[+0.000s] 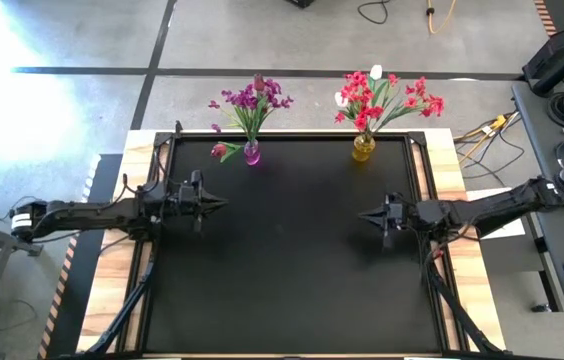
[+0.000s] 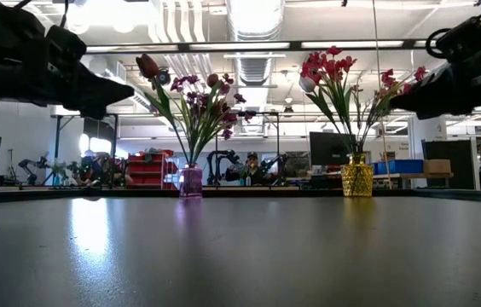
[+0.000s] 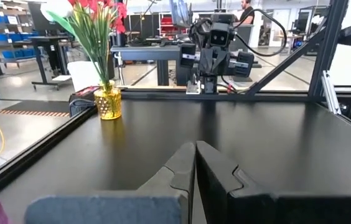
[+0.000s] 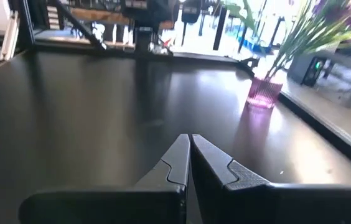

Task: Sort flowers into vase by color
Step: Return to Home Position

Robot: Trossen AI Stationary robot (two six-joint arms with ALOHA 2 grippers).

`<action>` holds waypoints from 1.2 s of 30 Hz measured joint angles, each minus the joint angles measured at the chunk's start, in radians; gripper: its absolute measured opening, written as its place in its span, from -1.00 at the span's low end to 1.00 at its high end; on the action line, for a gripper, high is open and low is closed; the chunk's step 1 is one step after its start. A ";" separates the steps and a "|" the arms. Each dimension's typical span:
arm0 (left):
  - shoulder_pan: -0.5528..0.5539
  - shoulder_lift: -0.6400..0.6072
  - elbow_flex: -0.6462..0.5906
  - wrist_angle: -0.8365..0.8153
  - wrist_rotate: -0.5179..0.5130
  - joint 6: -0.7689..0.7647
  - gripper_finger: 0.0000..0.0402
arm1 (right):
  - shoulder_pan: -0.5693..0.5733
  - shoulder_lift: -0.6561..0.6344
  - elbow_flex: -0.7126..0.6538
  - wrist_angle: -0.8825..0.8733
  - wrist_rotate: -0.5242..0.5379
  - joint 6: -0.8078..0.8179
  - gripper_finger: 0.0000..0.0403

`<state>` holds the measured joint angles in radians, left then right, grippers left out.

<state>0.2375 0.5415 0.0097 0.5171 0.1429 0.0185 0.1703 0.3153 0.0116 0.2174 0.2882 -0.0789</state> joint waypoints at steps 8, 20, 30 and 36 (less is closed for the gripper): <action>0.009 -0.256 0.000 -0.209 0.040 -0.001 -1.00 | 0.000 -0.246 0.000 -0.164 -0.035 -0.027 -0.96; 0.024 -0.542 -0.001 -0.480 -0.051 -0.003 -1.00 | 0.000 -0.302 -0.001 -0.159 0.029 -0.041 -0.96; 0.025 -0.536 0.003 -0.463 -0.059 -0.096 -1.00 | 0.000 -0.292 -0.001 -0.147 0.362 -0.128 -0.95; 0.025 -0.538 0.005 -0.428 -0.066 -0.220 -1.00 | 0.000 -0.271 -0.001 -0.149 0.365 -0.124 -0.95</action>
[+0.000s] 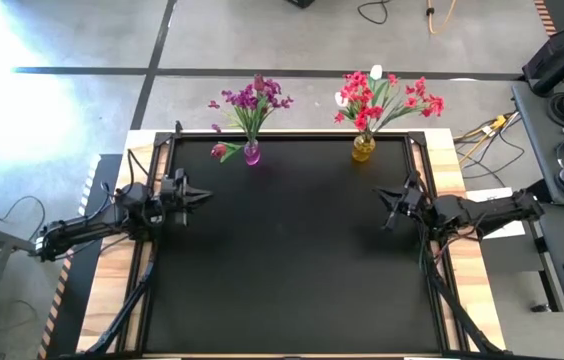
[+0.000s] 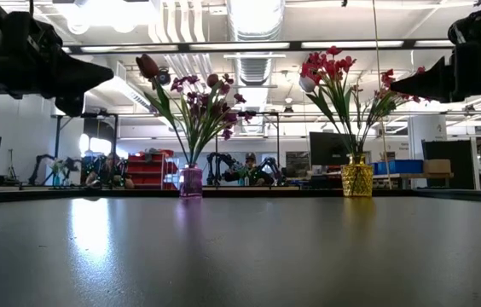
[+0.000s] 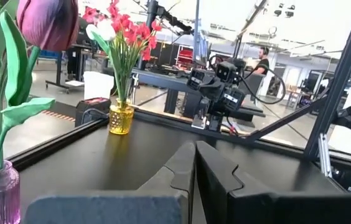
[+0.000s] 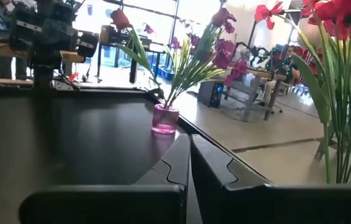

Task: Sort flowers into vase by color
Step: Return to Home Position

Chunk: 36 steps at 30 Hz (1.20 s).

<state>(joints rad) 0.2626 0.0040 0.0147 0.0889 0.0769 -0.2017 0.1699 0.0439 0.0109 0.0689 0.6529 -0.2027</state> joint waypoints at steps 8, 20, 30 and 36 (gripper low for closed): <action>0.000 0.020 0.000 0.000 0.000 0.009 -1.00 | 0.000 0.005 0.000 0.000 0.000 0.000 -0.95; 0.000 0.043 0.002 0.001 0.000 0.006 -1.00 | 0.000 0.005 0.000 -0.001 0.000 0.000 -0.95; 0.000 0.061 0.002 0.001 0.001 0.006 -1.00 | 0.000 0.005 0.000 -0.001 -0.001 0.000 -0.95; 0.000 0.071 0.002 0.001 0.001 0.006 -1.00 | 0.000 0.005 0.000 -0.001 -0.001 0.000 -0.95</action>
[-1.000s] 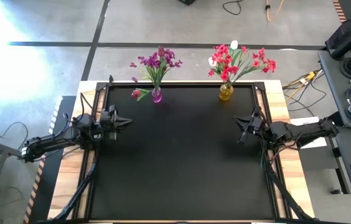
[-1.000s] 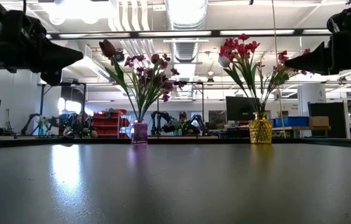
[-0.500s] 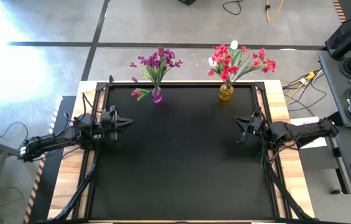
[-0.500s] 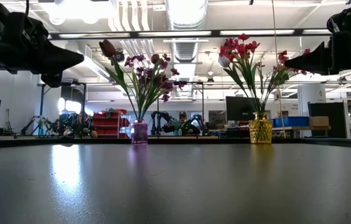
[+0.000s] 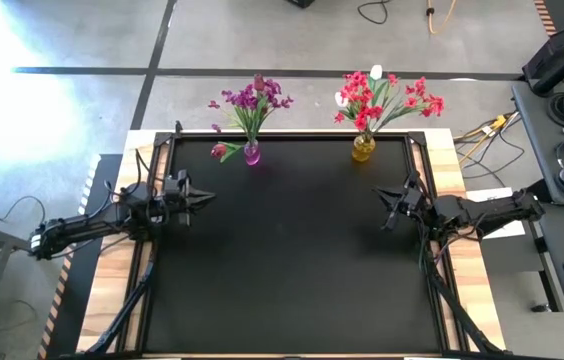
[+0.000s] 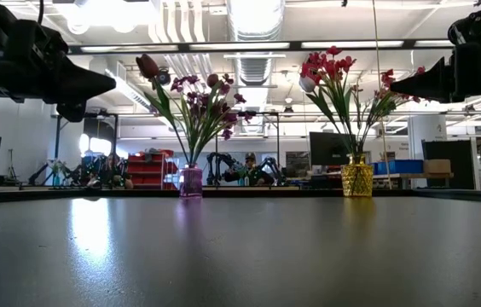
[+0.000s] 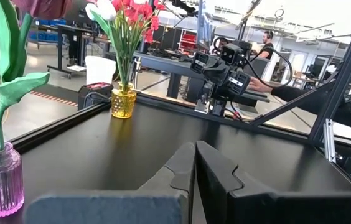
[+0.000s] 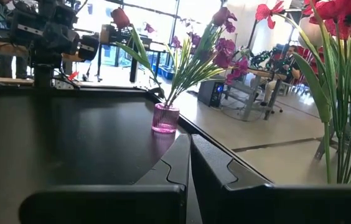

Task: Sort flowers into vase by color
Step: Return to Home Position

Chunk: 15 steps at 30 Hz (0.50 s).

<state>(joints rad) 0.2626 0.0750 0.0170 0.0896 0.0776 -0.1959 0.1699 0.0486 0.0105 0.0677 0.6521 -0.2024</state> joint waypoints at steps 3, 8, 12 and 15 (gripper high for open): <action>0.000 0.004 0.000 0.000 0.000 0.000 -1.00 | 0.000 0.000 0.000 0.000 0.000 0.000 -0.95; 0.000 0.012 0.000 0.000 0.000 0.000 -1.00 | 0.000 0.000 0.000 0.000 0.000 0.000 -0.95; 0.000 0.018 0.001 0.000 0.000 0.000 -1.00 | 0.000 0.000 0.000 0.000 0.000 0.000 -0.95; 0.000 0.022 0.001 0.000 0.000 0.000 -1.00 | 0.000 0.000 0.000 0.000 0.000 0.000 -0.95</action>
